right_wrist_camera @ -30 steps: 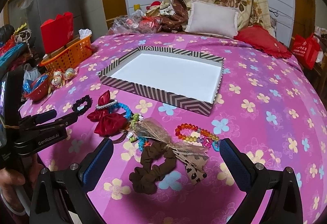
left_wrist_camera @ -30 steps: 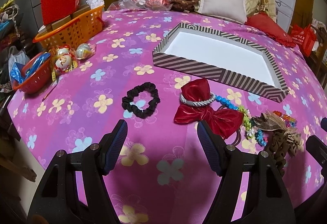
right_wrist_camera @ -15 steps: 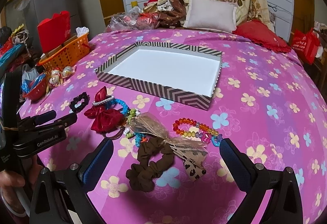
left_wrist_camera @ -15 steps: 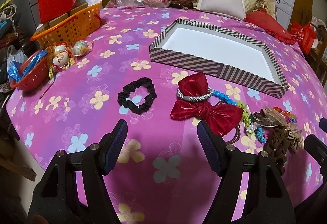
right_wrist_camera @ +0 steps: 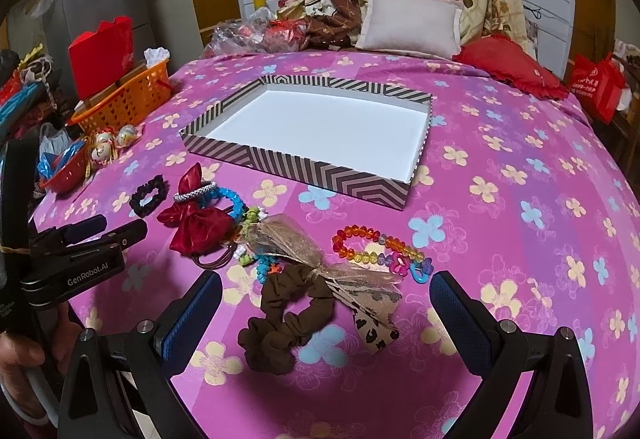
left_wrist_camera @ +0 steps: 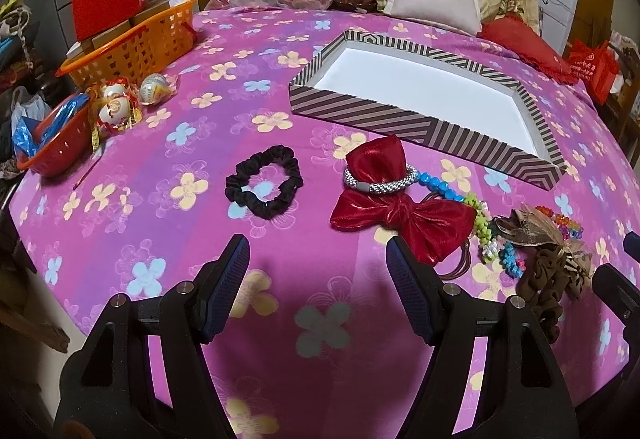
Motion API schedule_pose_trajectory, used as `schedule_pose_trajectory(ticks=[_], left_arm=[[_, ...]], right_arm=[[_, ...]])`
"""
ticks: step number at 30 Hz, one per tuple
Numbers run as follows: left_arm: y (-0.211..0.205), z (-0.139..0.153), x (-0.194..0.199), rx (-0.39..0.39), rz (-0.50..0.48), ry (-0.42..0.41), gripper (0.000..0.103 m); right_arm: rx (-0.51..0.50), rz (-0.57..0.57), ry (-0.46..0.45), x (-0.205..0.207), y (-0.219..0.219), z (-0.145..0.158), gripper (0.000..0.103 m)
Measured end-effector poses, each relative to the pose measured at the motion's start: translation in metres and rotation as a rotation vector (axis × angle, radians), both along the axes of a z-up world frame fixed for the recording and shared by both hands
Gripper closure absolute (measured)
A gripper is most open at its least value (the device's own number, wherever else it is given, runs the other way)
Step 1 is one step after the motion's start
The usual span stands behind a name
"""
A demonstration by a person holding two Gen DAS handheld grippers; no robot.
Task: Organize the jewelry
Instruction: 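Move both tools toward the jewelry pile beside the striped tray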
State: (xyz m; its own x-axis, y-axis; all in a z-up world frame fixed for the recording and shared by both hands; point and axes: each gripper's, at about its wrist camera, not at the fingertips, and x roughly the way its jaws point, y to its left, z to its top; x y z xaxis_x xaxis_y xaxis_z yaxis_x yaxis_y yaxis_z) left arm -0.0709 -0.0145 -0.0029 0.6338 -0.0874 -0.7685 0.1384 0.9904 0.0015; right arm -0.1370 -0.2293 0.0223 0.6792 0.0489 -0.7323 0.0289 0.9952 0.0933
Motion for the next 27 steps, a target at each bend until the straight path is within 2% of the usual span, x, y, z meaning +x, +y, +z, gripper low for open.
schedule_pose_trajectory(ticks=[22, 27], left_arm=[[-0.007, -0.007, 0.007, -0.005, -0.008, 0.039, 0.032], [-0.008, -0.008, 0.011, -0.030, -0.013, 0.056, 0.032]], right_arm=[[0.007, -0.010, 0.035, 0.001, -0.016, -0.011, 0.000], [0.011, -0.017, 0.053, -0.001, -0.023, -0.019, 0.000]])
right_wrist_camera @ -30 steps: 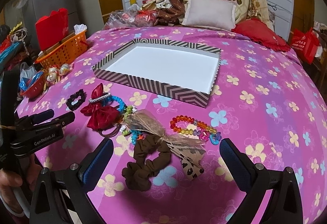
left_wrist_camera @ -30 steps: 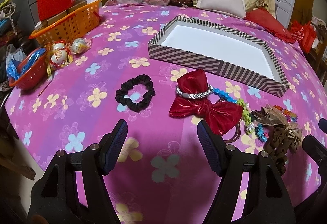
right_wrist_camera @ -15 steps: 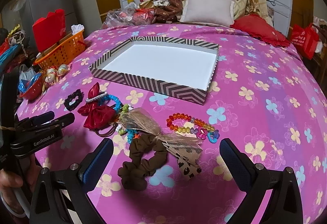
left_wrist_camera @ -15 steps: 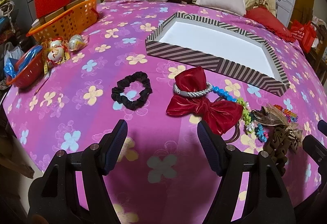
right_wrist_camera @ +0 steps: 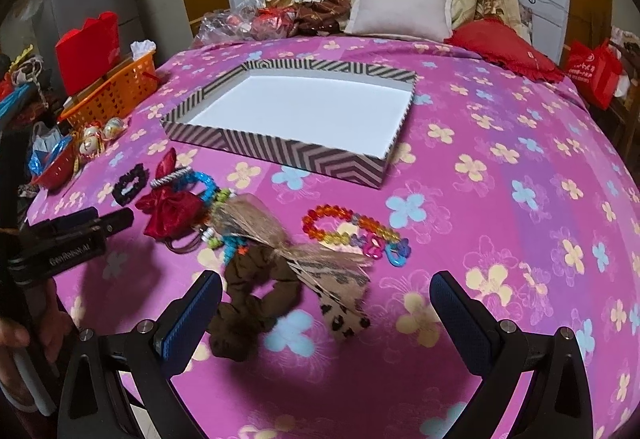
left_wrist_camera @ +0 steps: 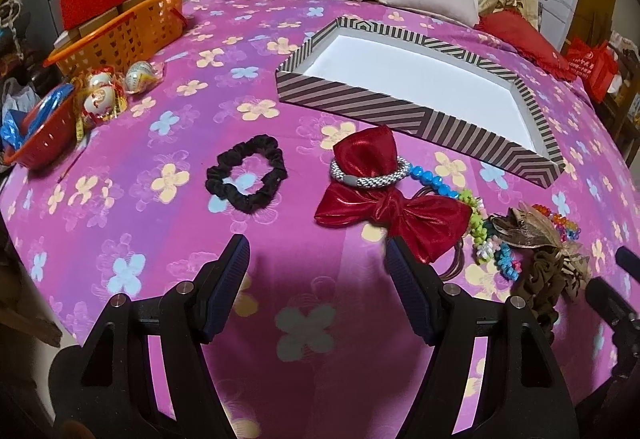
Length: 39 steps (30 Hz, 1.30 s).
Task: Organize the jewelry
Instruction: 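Move both tools toward the jewelry pile beside the striped tray, then grasp the brown scrunchie with leopard ribbon with the right tool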
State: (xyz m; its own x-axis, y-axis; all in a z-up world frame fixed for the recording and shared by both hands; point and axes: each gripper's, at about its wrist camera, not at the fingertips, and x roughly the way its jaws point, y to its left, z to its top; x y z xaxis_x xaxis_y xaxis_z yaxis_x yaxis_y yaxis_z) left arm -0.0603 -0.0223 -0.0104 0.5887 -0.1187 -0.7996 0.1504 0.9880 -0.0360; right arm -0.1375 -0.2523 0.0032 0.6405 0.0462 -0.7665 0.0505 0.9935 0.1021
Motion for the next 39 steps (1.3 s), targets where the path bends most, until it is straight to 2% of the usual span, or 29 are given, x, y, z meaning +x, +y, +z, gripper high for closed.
schedule_pose_trajectory(ticks=[7, 11, 15, 16, 17, 21, 23, 25, 26, 27, 28, 31, 32, 35, 39], left_arm=[[-0.009, -0.002, 0.008, -0.034, -0.016, 0.032, 0.032], [-0.013, -0.004, 0.017, -0.051, -0.018, 0.049, 0.032], [-0.019, -0.007, 0.027, -0.042, -0.017, 0.058, 0.032], [-0.020, -0.009, 0.029, -0.039, -0.016, 0.062, 0.032], [-0.021, -0.010, 0.031, -0.038, -0.015, 0.066, 0.032], [-0.023, -0.014, 0.037, -0.038, -0.015, 0.073, 0.032], [-0.024, -0.014, 0.039, -0.044, -0.026, 0.068, 0.038], [-0.025, -0.014, 0.041, -0.055, -0.048, 0.070, 0.062], [-0.025, -0.015, 0.042, -0.053, -0.055, 0.072, 0.068], [-0.025, -0.015, 0.042, -0.056, -0.062, 0.071, 0.084], [-0.025, -0.015, 0.043, -0.057, -0.069, 0.074, 0.095], [-0.020, -0.011, 0.041, -0.077, -0.103, 0.089, 0.100], [-0.018, -0.010, 0.040, -0.088, -0.114, 0.095, 0.100], [-0.007, 0.000, 0.036, -0.154, -0.165, 0.138, 0.101], [0.002, 0.020, 0.029, -0.195, -0.229, 0.156, 0.101]], right_arm=[[0.012, 0.056, -0.017, 0.007, 0.007, -0.003, 0.000], [0.020, 0.083, -0.011, 0.019, 0.014, -0.007, 0.006], [-0.002, 0.111, -0.002, 0.031, 0.022, -0.015, 0.007], [-0.002, 0.120, 0.006, 0.034, 0.023, -0.018, 0.012], [0.007, 0.132, 0.017, 0.036, 0.023, -0.021, 0.023], [0.037, 0.157, 0.033, 0.039, 0.025, -0.032, 0.044], [0.064, 0.170, 0.022, 0.037, 0.024, -0.034, 0.059], [0.074, 0.174, 0.016, 0.035, 0.023, -0.034, 0.067], [0.076, 0.176, 0.012, 0.034, 0.023, -0.033, 0.071], [0.080, 0.175, 0.004, 0.033, 0.024, -0.032, 0.072], [0.088, 0.175, -0.004, 0.031, 0.023, -0.030, 0.074], [0.107, 0.178, -0.026, 0.027, 0.023, -0.023, 0.080], [0.105, 0.178, -0.038, 0.025, 0.023, -0.019, 0.086], [0.118, 0.175, -0.060, 0.021, 0.021, -0.009, 0.086], [0.118, 0.171, -0.081, 0.017, 0.021, -0.002, 0.086]])
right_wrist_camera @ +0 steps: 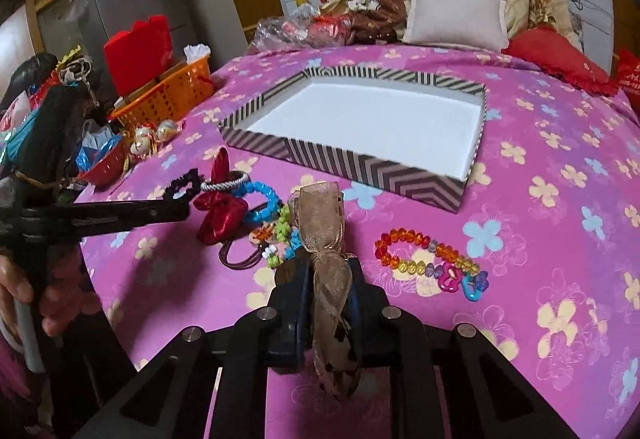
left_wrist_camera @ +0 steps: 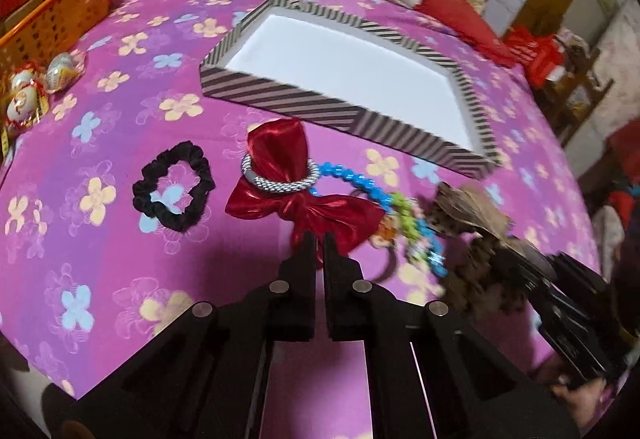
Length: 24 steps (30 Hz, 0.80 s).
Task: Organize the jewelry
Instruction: 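Grasp the brown scrunchie with leopard ribbon with the right tool, then grasp the red satin bow with the left tool while the right tool holds the scrunchie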
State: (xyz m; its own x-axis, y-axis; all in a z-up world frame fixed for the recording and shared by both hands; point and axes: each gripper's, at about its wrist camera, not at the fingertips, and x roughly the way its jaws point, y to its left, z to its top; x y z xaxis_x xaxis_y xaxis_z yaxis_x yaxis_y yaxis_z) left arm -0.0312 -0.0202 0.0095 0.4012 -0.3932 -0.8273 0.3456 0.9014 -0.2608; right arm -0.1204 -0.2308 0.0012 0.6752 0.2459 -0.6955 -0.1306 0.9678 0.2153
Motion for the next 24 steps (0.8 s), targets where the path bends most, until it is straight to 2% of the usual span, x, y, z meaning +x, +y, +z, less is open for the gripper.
schedule_pose_trajectory(ticks=[4, 8, 11, 13, 15, 24], left_arm=[[0.005, 0.013, -0.006, 0.024, 0.008, -0.036, 0.101], [0.007, 0.008, -0.004, 0.076, 0.075, -0.059, 0.100], [0.008, -0.001, 0.005, 0.094, 0.112, -0.047, 0.091], [0.009, -0.006, 0.011, 0.065, 0.121, -0.030, 0.071], [0.010, -0.009, 0.017, 0.031, 0.134, -0.019, 0.058], [0.020, -0.019, 0.047, -0.096, 0.252, 0.066, 0.056]], right_arm=[[0.028, 0.001, -0.005, -0.004, 0.000, 0.003, 0.086], [0.024, 0.009, -0.015, -0.009, 0.003, 0.009, 0.086], [0.022, 0.009, -0.008, -0.009, 0.002, 0.009, 0.086], [0.027, 0.005, -0.003, -0.009, 0.000, 0.007, 0.086], [0.034, 0.001, 0.005, -0.009, -0.001, 0.005, 0.086], [0.048, -0.008, 0.032, -0.003, -0.006, -0.005, 0.086]])
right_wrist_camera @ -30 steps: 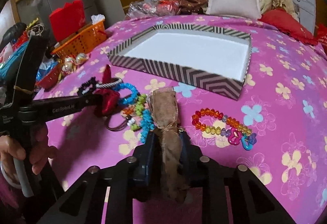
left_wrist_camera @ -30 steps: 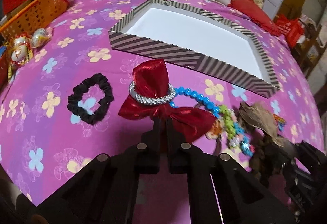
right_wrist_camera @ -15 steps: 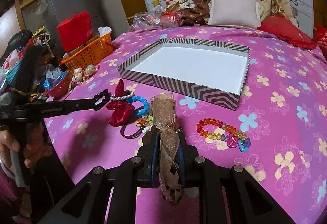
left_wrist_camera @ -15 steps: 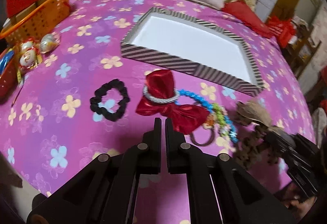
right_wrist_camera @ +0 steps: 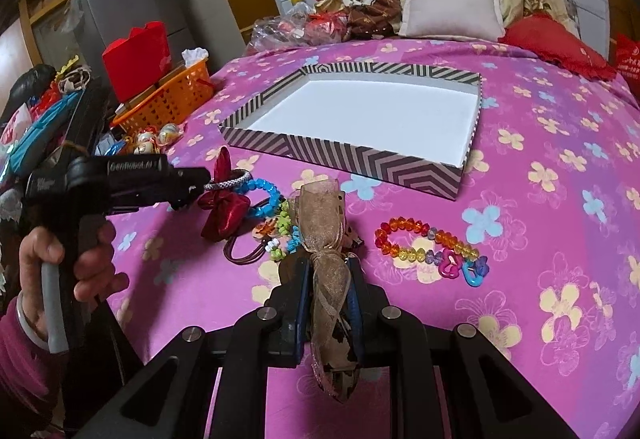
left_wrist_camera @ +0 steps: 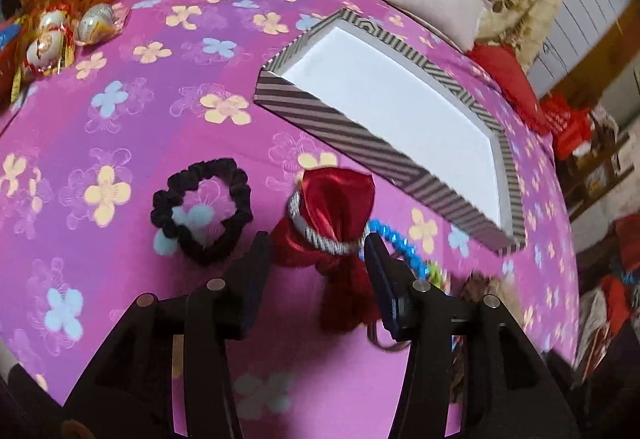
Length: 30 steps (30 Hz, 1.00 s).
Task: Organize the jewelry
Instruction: 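Grasp the red satin bow with the left tool while the right tool holds the scrunchie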
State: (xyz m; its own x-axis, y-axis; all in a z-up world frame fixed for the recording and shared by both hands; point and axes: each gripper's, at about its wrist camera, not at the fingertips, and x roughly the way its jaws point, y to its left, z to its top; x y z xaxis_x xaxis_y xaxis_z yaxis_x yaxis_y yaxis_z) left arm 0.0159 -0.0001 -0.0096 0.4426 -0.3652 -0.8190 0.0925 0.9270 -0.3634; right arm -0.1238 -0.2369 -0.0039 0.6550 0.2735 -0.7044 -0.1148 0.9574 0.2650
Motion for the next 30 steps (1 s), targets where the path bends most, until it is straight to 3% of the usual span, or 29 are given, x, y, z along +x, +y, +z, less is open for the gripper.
schedule_pose_trajectory(ticks=[2, 8, 9, 23, 26, 30], left_arm=[[-0.005, -0.001, 0.007, -0.006, 0.001, 0.006, 0.057], [-0.011, -0.012, 0.018, -0.002, -0.010, 0.054, 0.093], [-0.010, -0.011, 0.018, 0.003, -0.008, 0.052, 0.095], [0.001, 0.055, -0.009, -0.127, -0.099, -0.031, 0.099], [0.000, 0.061, -0.015, -0.085, -0.111, -0.050, 0.099], [-0.002, 0.053, -0.023, 0.038, -0.112, -0.067, 0.099]], right_arm=[[0.001, 0.001, 0.004, 0.000, 0.000, -0.002, 0.086], [0.005, 0.001, 0.013, 0.002, -0.001, -0.003, 0.086], [0.005, 0.001, 0.012, 0.002, -0.001, -0.003, 0.086], [0.014, -0.001, -0.029, -0.004, -0.001, 0.012, 0.086], [0.011, 0.003, -0.030, -0.006, 0.002, 0.014, 0.086], [0.016, 0.012, -0.027, -0.007, 0.004, 0.015, 0.086]])
